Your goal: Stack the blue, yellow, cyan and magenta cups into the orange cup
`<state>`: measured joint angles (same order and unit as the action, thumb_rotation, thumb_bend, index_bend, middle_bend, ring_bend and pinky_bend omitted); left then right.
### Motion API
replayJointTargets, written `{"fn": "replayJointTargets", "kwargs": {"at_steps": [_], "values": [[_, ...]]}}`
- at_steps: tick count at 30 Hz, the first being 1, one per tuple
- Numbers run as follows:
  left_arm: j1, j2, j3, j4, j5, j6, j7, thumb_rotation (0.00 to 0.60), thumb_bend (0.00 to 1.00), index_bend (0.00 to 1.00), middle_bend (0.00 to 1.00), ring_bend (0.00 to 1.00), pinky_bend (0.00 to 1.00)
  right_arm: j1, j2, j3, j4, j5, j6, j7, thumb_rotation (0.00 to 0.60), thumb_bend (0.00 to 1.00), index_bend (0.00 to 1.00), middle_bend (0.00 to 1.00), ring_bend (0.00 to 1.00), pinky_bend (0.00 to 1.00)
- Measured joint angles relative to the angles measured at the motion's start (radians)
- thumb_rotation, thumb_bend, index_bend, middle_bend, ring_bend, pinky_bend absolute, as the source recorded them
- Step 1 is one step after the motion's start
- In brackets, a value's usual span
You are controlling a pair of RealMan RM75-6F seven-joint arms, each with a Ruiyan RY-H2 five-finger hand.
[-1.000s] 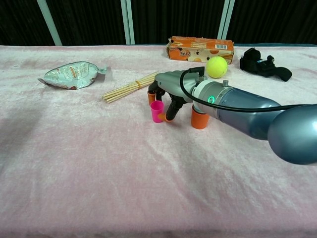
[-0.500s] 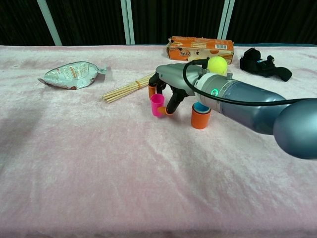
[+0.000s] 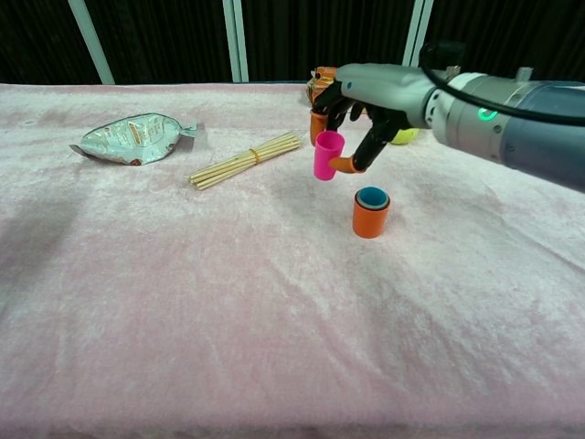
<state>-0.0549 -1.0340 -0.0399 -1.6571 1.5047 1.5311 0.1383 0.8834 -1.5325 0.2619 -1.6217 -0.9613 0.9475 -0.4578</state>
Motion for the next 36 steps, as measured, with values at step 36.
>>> {"fn": "replayJointTargets", "kwargs": {"at_steps": [36], "values": [[0.000, 0.004, -0.001, -0.001, -0.009, -0.006, -0.002, 0.600, 0.71, 0.09, 0.02, 0.00, 0.01, -0.072, 0.024, -0.109, 0.036, -0.065, 0.026, 0.024, 0.600, 0.31, 0.48, 0.42, 0.25, 0.21]]}}
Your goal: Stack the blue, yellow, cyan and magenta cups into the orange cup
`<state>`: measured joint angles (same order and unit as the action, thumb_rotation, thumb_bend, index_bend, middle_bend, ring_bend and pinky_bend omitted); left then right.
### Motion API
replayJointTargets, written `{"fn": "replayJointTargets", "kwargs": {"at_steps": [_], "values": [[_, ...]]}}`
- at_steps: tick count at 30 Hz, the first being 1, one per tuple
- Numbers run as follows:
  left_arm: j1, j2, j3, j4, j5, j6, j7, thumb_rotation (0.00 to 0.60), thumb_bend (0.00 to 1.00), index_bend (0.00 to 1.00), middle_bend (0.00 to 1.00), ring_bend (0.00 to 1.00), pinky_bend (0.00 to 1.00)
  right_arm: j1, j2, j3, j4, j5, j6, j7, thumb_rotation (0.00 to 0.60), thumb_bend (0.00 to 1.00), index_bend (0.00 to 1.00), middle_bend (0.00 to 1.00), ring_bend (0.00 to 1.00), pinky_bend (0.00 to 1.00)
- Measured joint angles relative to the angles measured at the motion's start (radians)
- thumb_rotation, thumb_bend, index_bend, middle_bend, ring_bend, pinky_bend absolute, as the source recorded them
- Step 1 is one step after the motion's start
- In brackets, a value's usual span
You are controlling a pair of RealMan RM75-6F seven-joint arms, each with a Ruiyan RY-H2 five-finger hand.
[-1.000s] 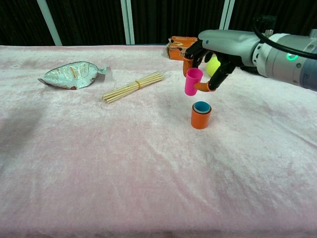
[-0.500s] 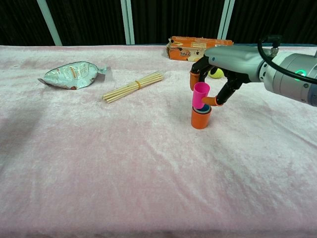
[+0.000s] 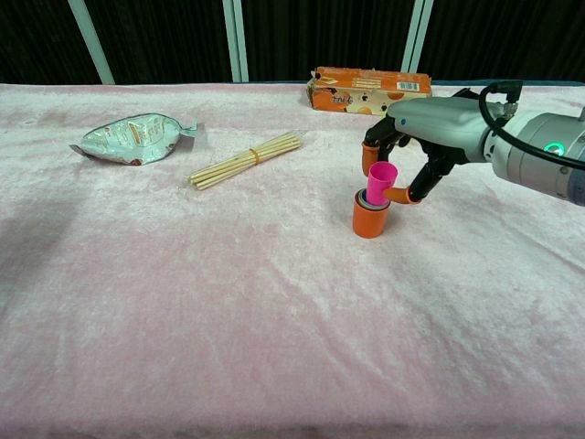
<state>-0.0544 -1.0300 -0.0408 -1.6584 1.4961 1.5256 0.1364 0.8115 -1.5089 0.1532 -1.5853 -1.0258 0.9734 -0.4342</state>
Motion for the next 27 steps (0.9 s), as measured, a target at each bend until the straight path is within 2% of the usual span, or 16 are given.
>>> {"fn": "replayJointTargets", "kwargs": {"at_steps": [1, 4, 8, 18, 23, 27], "values": [[0.000, 0.000, 0.000, 0.000, 0.000, 0.000, 0.000, 0.600, 0.71, 0.09, 0.02, 0.00, 0.01, 0.000, -0.003, -0.002, 0.007, -0.001, -0.001, -0.002, 0.600, 0.31, 0.45, 0.41, 0.25, 0.21], [0.000, 0.000, 0.000, 0.000, 0.000, 0.000, 0.001, 0.600, 0.71, 0.09, 0.02, 0.00, 0.01, -0.001, -0.005, -0.007, 0.013, 0.002, -0.007, -0.006, 0.600, 0.27, 0.28, 0.28, 0.21, 0.21], [0.000, -0.001, 0.000, 0.001, -0.001, -0.001, 0.001, 0.600, 0.71, 0.09, 0.02, 0.00, 0.01, 0.000, 0.002, -0.009, 0.005, 0.018, -0.014, -0.023, 0.600, 0.24, 0.17, 0.15, 0.17, 0.21], [0.000, -0.001, 0.000, 0.002, 0.000, 0.000, -0.002, 0.600, 0.71, 0.09, 0.02, 0.00, 0.01, -0.022, 0.069, 0.010, -0.066, 0.029, 0.032, -0.027, 0.600, 0.23, 0.13, 0.12, 0.16, 0.21], [0.001, 0.000, 0.000, 0.000, 0.003, 0.003, -0.004, 0.600, 0.71, 0.09, 0.02, 0.00, 0.01, -0.077, 0.177, -0.002, -0.146, 0.009, 0.096, -0.021, 0.600, 0.20, 0.09, 0.09, 0.14, 0.21], [0.001, 0.001, 0.000, -0.005, 0.002, 0.003, -0.002, 0.600, 0.71, 0.09, 0.02, 0.00, 0.01, -0.156, 0.254, -0.024, -0.198, -0.038, 0.205, -0.001, 0.600, 0.20, 0.09, 0.09, 0.14, 0.21]]}}
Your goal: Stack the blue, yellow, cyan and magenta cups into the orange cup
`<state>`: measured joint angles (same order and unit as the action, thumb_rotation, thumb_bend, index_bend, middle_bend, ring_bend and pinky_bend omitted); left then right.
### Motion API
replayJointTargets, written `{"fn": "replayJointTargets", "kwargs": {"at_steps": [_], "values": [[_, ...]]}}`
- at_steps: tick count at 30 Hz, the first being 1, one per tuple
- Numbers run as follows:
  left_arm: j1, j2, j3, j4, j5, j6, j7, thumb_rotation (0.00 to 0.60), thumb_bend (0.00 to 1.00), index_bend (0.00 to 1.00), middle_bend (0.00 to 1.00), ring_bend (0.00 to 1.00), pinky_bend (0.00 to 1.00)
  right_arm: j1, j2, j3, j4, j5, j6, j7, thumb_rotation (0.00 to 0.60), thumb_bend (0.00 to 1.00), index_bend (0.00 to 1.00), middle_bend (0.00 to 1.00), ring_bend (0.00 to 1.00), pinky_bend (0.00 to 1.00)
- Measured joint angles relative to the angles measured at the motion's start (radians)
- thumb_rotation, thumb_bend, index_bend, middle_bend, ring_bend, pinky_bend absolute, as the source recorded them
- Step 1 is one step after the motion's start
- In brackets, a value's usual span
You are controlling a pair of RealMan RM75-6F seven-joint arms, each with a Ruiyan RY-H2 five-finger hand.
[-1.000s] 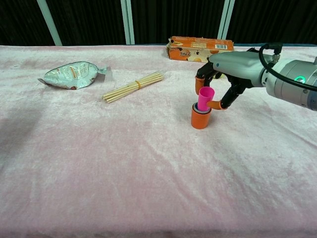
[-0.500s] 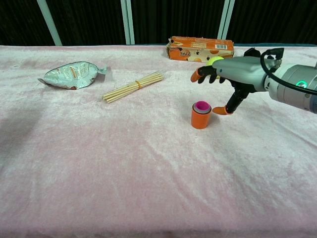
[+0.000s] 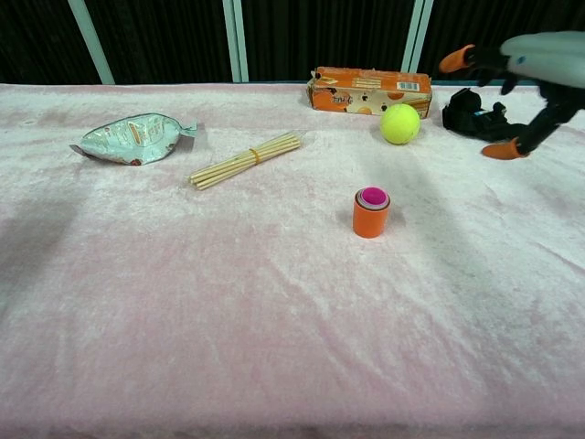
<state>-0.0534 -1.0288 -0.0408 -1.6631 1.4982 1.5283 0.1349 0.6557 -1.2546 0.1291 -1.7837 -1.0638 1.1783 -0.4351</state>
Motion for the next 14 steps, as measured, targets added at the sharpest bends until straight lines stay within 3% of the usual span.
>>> {"fn": "replayJointTargets", "kwargs": {"at_steps": [8, 14], "values": [[-0.001, 0.000, 0.000, -0.011, 0.010, 0.005, 0.010, 0.600, 0.71, 0.09, 0.02, 0.00, 0.01, -0.243, 0.072, -0.082, -0.022, -0.150, 0.322, 0.092, 0.600, 0.20, 0.08, 0.08, 0.14, 0.21], [-0.002, -0.002, 0.002, -0.017, 0.021, 0.010, 0.024, 0.600, 0.71, 0.09, 0.02, 0.00, 0.01, -0.400, 0.042, -0.143, 0.083, -0.255, 0.471, 0.194, 0.600, 0.20, 0.08, 0.08, 0.14, 0.21]]}}
